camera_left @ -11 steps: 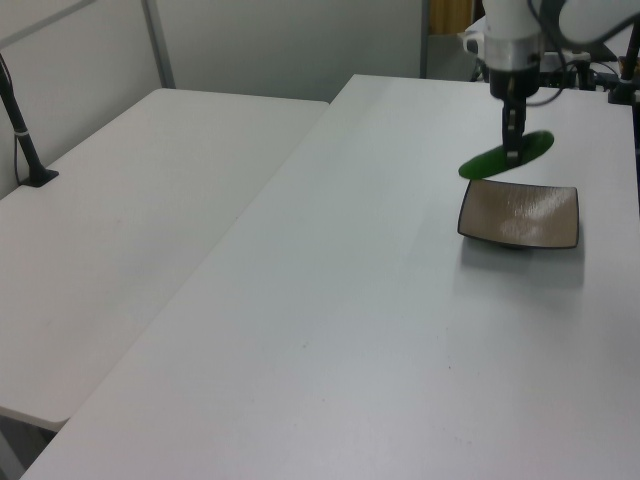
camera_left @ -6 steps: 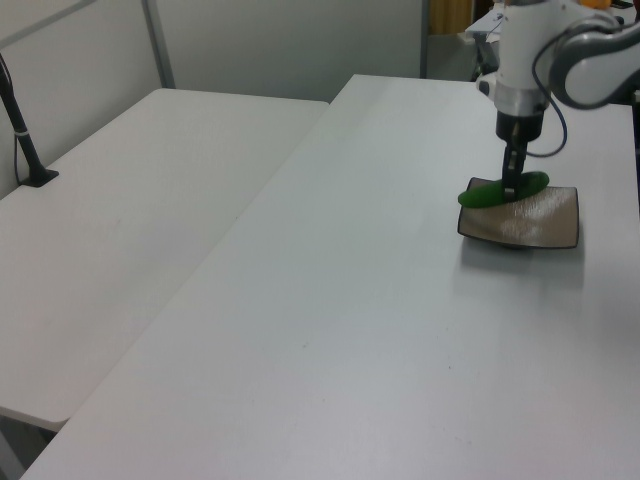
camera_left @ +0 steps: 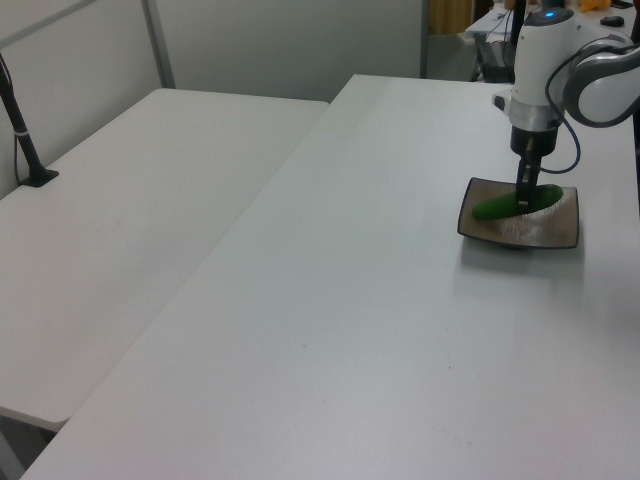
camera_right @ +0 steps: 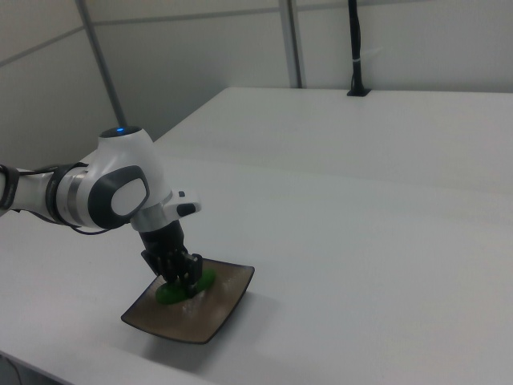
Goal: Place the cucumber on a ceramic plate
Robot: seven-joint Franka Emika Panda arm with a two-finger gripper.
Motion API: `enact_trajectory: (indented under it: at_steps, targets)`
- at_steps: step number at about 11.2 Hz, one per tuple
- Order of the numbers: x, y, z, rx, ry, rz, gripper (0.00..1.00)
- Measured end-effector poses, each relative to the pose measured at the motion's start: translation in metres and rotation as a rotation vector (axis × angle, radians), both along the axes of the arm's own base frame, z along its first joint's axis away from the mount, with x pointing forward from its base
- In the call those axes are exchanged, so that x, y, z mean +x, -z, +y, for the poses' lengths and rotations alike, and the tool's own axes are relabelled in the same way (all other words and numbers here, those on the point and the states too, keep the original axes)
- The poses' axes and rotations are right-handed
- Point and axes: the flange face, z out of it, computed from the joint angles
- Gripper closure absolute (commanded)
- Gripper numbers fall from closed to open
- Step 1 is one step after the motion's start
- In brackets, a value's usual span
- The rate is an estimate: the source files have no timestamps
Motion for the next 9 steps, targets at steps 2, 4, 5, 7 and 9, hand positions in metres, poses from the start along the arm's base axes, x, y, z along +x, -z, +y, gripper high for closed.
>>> enact_trajectory:
  at_steps: [2, 4, 5, 7, 9]
  targets:
    - [-0.003, 0.002, -0.001, -0.003, 0.002, 0.022, 0.19]
    - [-0.006, 0.004, -0.001, -0.008, 0.005, 0.051, 0.00]
    - [-0.008, 0.002, -0.002, -0.010, 0.006, 0.057, 0.00]
    - [-0.007, -0.017, -0.002, -0.012, 0.008, 0.038, 0.00]
    - [0.005, -0.059, 0.000, -0.015, 0.014, 0.008, 0.00]
